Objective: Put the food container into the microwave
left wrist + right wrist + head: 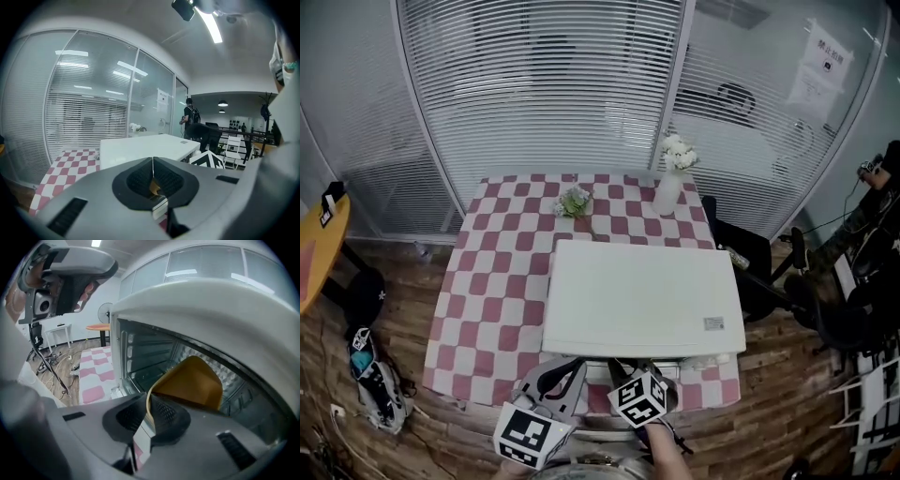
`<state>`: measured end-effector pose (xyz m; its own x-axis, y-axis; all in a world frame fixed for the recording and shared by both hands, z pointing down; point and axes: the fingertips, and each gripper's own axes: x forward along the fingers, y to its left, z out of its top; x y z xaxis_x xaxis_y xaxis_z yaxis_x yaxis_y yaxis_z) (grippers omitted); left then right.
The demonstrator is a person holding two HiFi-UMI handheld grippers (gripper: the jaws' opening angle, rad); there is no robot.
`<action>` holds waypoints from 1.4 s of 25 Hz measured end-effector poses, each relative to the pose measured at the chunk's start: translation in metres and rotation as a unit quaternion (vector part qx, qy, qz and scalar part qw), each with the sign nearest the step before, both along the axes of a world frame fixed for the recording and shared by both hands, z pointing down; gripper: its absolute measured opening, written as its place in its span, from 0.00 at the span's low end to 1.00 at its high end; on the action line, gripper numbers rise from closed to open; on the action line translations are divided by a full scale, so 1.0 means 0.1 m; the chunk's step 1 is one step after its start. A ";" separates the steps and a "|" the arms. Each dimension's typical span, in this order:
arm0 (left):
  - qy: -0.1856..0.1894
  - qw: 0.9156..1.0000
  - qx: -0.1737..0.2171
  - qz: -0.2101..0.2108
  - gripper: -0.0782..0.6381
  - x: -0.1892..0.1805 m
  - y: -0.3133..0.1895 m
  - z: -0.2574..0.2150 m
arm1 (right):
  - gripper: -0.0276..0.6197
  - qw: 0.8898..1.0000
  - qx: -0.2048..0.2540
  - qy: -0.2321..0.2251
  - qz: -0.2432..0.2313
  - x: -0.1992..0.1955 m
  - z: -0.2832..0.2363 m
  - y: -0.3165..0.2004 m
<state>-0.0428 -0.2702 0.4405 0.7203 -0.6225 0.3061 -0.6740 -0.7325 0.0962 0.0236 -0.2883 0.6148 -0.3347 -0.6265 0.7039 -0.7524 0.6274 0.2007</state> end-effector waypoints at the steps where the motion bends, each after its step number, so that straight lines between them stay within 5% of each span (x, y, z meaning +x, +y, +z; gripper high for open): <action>1: 0.000 1.000 0.000 0.001 0.13 -0.02 0.00 0.00 | 0.07 1.000 0.004 0.008 0.000 0.00 0.02 -0.03; 18: 0.002 1.000 -0.004 0.000 0.13 -0.26 -0.05 0.04 | 0.07 0.993 0.034 0.114 -0.021 -0.10 0.26 -0.32; 27: 0.005 1.000 -0.002 0.009 0.13 -0.24 -0.02 0.06 | 0.14 0.998 0.046 0.050 0.019 -0.08 0.10 -0.29; 35: 0.003 1.000 -0.008 0.021 0.13 -0.21 0.04 0.10 | 0.14 0.992 0.045 -0.083 0.089 -0.02 -0.06 -0.22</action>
